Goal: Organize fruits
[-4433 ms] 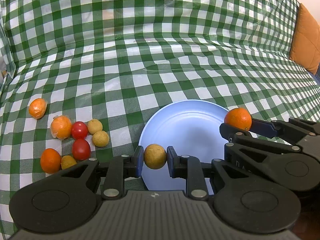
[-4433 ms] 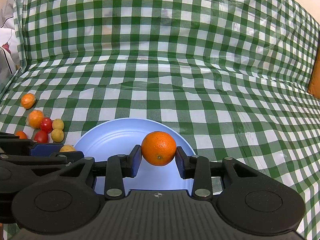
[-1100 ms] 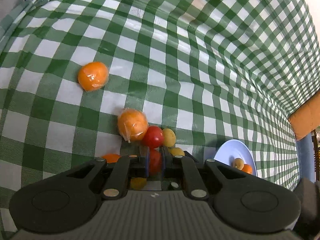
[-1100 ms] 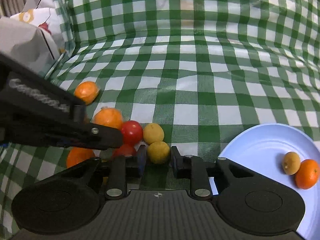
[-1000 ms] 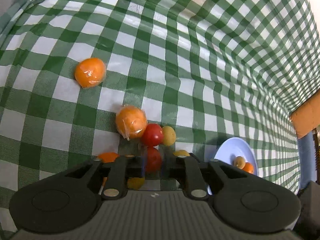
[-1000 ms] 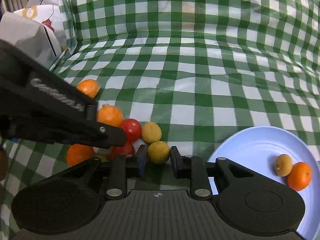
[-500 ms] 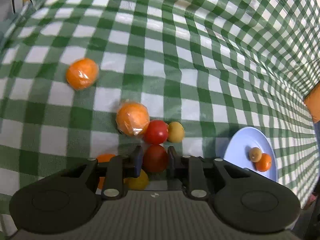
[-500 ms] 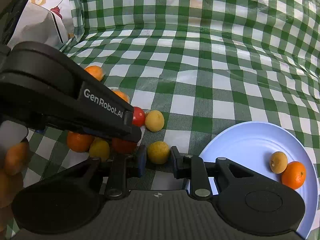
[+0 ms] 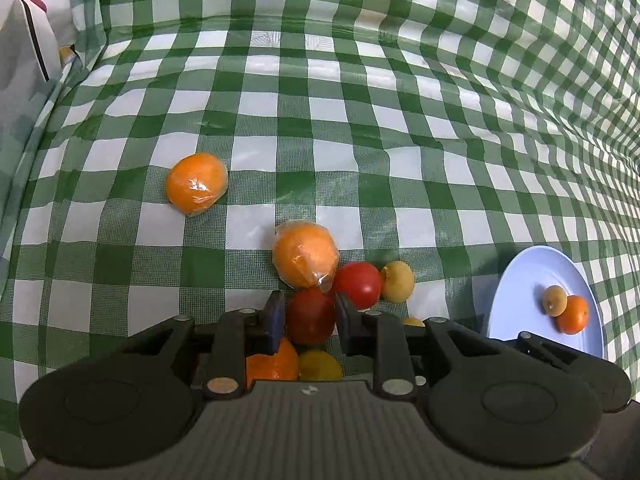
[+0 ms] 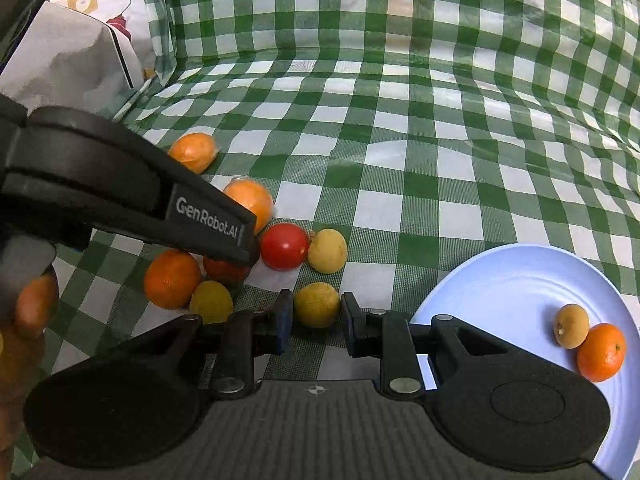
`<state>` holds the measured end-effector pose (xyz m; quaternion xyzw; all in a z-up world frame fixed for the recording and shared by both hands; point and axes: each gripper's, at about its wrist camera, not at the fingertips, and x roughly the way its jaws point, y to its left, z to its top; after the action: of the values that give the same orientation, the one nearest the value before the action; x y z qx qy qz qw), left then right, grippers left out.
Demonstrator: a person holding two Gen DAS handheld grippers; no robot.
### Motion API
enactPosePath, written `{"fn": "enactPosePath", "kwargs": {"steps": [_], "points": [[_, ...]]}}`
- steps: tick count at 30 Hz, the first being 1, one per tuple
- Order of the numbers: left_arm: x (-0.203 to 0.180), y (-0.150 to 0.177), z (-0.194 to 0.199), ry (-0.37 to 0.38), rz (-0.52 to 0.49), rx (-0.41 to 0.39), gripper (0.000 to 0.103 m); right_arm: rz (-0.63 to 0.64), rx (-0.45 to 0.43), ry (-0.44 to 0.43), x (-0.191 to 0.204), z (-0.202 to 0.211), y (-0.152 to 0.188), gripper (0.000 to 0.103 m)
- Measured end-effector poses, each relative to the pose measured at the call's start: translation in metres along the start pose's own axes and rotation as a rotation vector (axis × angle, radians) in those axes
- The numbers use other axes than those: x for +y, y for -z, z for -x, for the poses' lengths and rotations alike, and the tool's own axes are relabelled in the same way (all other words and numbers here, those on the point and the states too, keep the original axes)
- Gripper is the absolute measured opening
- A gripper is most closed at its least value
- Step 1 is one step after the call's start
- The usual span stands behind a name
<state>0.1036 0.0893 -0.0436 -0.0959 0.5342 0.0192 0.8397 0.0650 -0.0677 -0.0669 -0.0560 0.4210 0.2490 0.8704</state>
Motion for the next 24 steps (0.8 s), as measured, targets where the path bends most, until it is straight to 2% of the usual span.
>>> {"fn": "enactPosePath", "kwargs": {"steps": [24], "points": [[-0.0029, 0.0030, -0.0014, -0.006, -0.018, -0.004, 0.029, -0.004, -0.003, -0.001, -0.0044, -0.0033, 0.0019, 0.027]]}}
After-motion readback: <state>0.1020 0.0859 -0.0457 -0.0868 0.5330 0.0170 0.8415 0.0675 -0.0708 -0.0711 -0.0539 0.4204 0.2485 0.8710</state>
